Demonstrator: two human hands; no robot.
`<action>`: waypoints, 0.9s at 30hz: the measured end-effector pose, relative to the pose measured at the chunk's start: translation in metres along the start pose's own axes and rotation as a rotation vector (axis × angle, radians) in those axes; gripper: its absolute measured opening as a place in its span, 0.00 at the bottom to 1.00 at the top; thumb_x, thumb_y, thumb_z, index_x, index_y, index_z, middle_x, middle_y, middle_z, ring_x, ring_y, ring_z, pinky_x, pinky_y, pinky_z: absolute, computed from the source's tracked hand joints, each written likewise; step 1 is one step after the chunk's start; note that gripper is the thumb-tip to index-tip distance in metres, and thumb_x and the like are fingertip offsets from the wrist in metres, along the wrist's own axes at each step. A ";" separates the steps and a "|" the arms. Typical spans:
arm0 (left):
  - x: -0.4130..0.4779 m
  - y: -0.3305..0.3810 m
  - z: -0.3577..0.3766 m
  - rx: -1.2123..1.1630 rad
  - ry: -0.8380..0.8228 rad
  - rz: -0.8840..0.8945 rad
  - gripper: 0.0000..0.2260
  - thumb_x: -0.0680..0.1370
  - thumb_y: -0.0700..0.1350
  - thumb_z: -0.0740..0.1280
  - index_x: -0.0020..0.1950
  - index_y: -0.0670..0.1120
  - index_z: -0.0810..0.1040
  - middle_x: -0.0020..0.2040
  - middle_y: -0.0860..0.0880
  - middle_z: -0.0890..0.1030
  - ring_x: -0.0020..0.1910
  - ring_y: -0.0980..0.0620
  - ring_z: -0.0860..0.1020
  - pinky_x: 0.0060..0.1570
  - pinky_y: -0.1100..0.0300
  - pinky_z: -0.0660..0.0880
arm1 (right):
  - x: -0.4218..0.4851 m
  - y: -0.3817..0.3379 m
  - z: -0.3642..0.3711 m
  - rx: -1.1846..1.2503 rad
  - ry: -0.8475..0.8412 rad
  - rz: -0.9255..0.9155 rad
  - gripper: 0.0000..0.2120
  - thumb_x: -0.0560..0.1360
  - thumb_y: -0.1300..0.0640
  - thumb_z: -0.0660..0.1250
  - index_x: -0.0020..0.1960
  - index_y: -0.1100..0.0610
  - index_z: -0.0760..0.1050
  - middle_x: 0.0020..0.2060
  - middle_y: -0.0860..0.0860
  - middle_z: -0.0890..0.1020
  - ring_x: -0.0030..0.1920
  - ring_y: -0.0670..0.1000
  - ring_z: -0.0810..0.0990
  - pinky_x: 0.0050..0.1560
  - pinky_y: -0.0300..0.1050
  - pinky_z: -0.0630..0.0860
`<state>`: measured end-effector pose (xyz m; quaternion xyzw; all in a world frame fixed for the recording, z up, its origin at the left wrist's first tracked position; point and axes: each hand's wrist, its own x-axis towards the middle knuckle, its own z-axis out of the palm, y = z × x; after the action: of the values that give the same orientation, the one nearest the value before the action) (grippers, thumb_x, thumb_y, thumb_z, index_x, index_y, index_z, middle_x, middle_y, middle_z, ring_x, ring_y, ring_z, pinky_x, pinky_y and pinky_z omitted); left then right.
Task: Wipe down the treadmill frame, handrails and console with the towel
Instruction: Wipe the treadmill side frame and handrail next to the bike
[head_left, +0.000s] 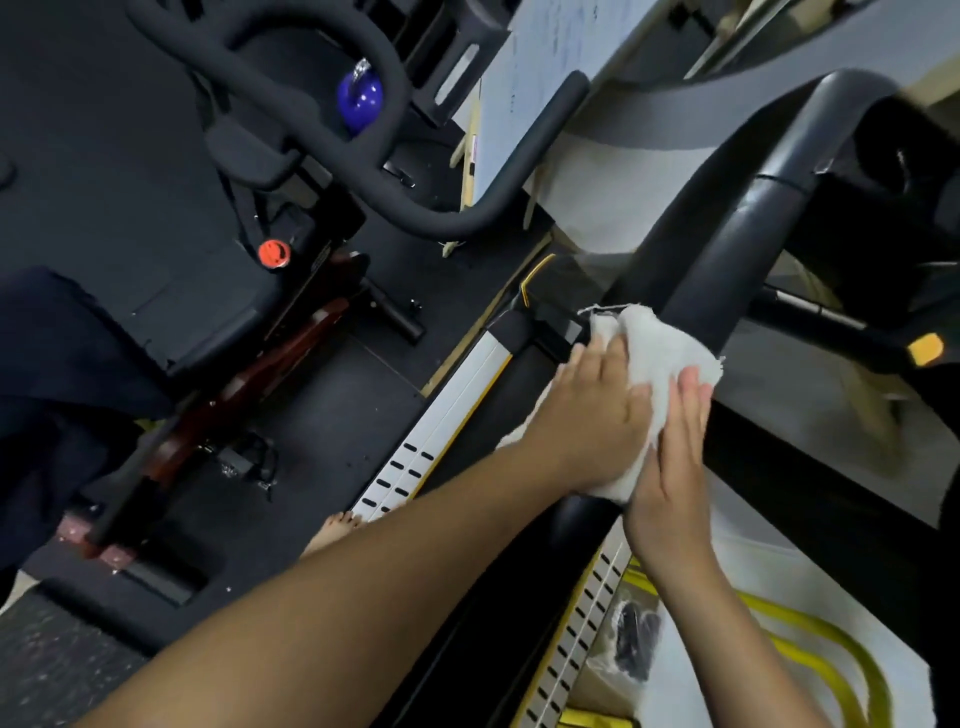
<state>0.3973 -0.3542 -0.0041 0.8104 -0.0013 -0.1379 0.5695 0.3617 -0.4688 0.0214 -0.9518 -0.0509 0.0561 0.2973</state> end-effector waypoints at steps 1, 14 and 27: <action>0.011 0.004 0.001 0.041 0.015 0.022 0.32 0.79 0.53 0.46 0.80 0.39 0.49 0.80 0.38 0.52 0.78 0.37 0.53 0.76 0.43 0.51 | 0.007 -0.001 -0.001 0.048 0.027 0.047 0.26 0.80 0.53 0.47 0.77 0.47 0.43 0.77 0.39 0.44 0.77 0.39 0.41 0.77 0.42 0.43; -0.051 -0.011 0.015 0.438 0.106 0.308 0.26 0.82 0.51 0.49 0.80 0.49 0.56 0.81 0.41 0.49 0.79 0.38 0.47 0.78 0.44 0.47 | -0.054 -0.009 0.012 0.409 -0.024 0.405 0.16 0.84 0.47 0.50 0.69 0.43 0.67 0.60 0.37 0.76 0.62 0.34 0.73 0.52 0.23 0.67; 0.001 0.004 0.006 0.576 -0.003 0.312 0.30 0.78 0.53 0.41 0.81 0.48 0.53 0.81 0.43 0.47 0.79 0.38 0.44 0.77 0.42 0.50 | 0.012 -0.030 -0.010 1.023 0.240 0.586 0.11 0.82 0.56 0.59 0.59 0.53 0.78 0.47 0.47 0.86 0.50 0.48 0.83 0.47 0.39 0.77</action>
<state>0.3972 -0.3608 -0.0025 0.9280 -0.1654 -0.0443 0.3309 0.3726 -0.4479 0.0459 -0.6620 0.2810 0.0454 0.6934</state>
